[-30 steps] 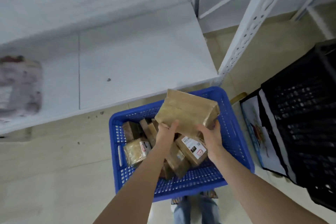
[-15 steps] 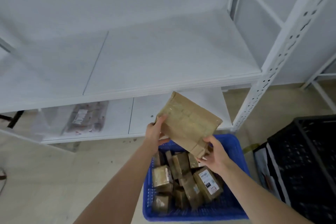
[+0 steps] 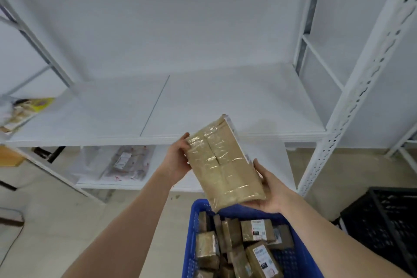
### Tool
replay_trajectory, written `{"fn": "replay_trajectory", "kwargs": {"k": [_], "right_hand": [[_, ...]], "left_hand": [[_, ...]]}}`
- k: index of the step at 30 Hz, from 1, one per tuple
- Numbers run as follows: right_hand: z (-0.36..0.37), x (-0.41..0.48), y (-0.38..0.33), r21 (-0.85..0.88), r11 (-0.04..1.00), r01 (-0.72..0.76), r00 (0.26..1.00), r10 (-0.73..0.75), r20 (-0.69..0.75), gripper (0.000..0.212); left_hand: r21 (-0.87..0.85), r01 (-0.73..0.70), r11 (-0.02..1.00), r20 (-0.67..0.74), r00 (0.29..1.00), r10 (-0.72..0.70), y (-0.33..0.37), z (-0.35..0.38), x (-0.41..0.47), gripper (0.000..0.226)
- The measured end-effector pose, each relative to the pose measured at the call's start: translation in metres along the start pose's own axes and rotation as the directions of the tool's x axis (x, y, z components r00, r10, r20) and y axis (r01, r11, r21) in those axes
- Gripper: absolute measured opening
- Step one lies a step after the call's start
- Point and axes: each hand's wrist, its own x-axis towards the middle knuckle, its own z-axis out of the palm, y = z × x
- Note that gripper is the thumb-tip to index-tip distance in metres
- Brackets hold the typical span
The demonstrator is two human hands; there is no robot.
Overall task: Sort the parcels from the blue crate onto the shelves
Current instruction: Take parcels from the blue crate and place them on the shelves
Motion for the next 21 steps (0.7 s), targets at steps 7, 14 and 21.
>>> {"fn": "replay_trajectory", "kwargs": {"k": [7,14,21], "right_hand": [[0.044,-0.002,0.003,-0.108,0.972,0.209,0.975,-0.198,0.105,0.046],[0.06,-0.004,-0.011,-0.166,0.943,0.287,0.957,-0.275,0.094,0.032],[0.081,-0.014,-0.02,-0.356,0.861,0.364,0.931,-0.319,0.179,0.04]], "left_hand": [[0.366,-0.092,0.926,-0.145,0.977,0.154,-0.007,0.03,-0.03,0.055],[0.419,-0.064,0.906,0.01,0.998,0.067,0.001,0.028,-0.037,0.053],[0.477,-0.117,0.871,0.045,0.993,0.109,0.023,0.04,-0.045,0.026]]}}
